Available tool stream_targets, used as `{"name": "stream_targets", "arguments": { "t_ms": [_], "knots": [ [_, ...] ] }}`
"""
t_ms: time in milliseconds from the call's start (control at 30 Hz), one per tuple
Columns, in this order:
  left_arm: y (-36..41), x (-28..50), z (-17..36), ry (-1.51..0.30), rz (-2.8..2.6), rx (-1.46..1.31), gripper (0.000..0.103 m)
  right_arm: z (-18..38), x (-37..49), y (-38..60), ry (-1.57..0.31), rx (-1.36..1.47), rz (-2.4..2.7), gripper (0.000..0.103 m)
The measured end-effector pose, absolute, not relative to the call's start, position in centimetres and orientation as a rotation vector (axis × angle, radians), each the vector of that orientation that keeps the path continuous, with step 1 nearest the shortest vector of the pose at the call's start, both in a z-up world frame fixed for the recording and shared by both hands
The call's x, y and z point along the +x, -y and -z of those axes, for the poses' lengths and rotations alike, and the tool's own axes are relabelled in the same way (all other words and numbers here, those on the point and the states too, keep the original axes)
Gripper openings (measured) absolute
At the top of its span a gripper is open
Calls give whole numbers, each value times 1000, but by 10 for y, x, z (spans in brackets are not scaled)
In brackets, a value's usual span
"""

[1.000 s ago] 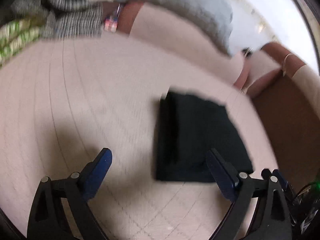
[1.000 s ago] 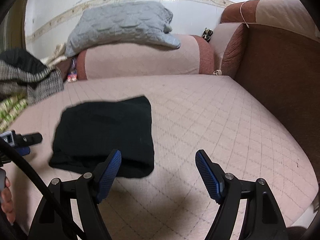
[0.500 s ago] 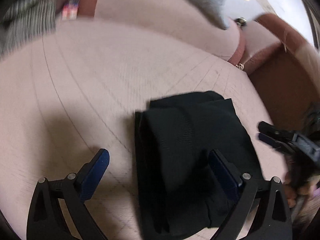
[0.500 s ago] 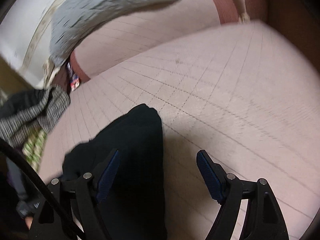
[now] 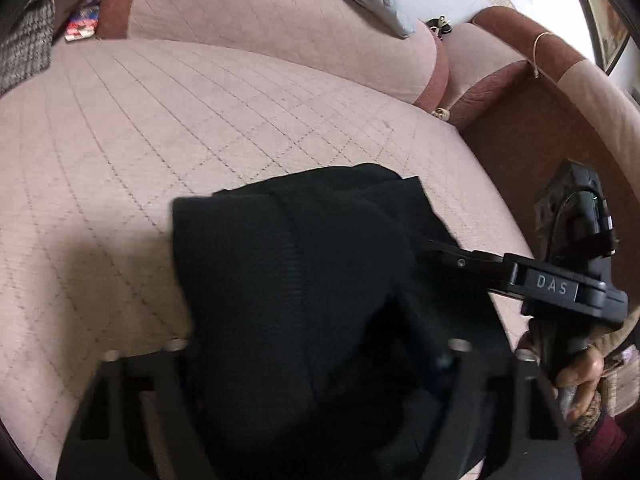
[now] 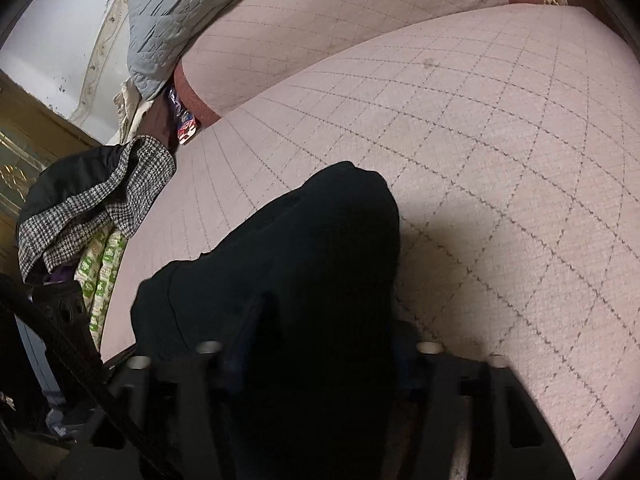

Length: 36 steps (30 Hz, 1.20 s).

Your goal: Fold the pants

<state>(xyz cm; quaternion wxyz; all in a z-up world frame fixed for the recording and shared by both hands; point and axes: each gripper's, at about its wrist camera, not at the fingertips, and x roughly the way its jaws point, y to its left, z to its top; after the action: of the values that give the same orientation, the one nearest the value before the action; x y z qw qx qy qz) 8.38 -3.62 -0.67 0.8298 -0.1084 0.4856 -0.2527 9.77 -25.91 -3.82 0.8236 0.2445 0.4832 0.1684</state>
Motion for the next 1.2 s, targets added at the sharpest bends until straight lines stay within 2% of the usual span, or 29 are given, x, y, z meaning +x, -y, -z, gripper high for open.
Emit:
{"name": "stream_targets", "arguments": {
  "t_ms": [33, 67, 267, 600, 800, 867, 933, 1033, 1067, 1100, 1200],
  "knots": [
    [33, 85, 5, -1034, 539, -250, 53, 37, 97, 260, -1026, 523, -349, 33],
    [29, 87, 5, -1040, 541, -272, 46, 35, 96, 260, -1021, 529, -344, 26],
    [21, 98, 1, -1060, 561, -343, 35, 3, 90, 242, -932, 432, -327, 21],
    [9, 149, -20, -981, 533, -362, 34, -23, 135, 234, -883, 410, -296, 21],
    [3, 183, -1, -1016, 514, -378, 35, -14, 174, 220, -924, 358, -254, 21],
    [-1, 188, 6, -1042, 517, -389, 43, -7, 184, 217, -949, 335, -237, 21],
    [-8, 193, 14, -1081, 524, -436, 51, 4, 191, 218, -981, 329, -221, 24],
    [-25, 198, 18, -1157, 577, -540, 53, 17, 192, 228, -1011, 370, -174, 47],
    [-32, 198, 15, -1175, 571, -557, 56, 19, 190, 234, -1013, 387, -149, 59],
    [-38, 197, 11, -1173, 554, -551, 57, 18, 187, 239, -1014, 396, -125, 62],
    [-56, 192, -2, -1154, 513, -558, 59, 7, 181, 246, -1004, 400, -122, 62]
  ]
}}
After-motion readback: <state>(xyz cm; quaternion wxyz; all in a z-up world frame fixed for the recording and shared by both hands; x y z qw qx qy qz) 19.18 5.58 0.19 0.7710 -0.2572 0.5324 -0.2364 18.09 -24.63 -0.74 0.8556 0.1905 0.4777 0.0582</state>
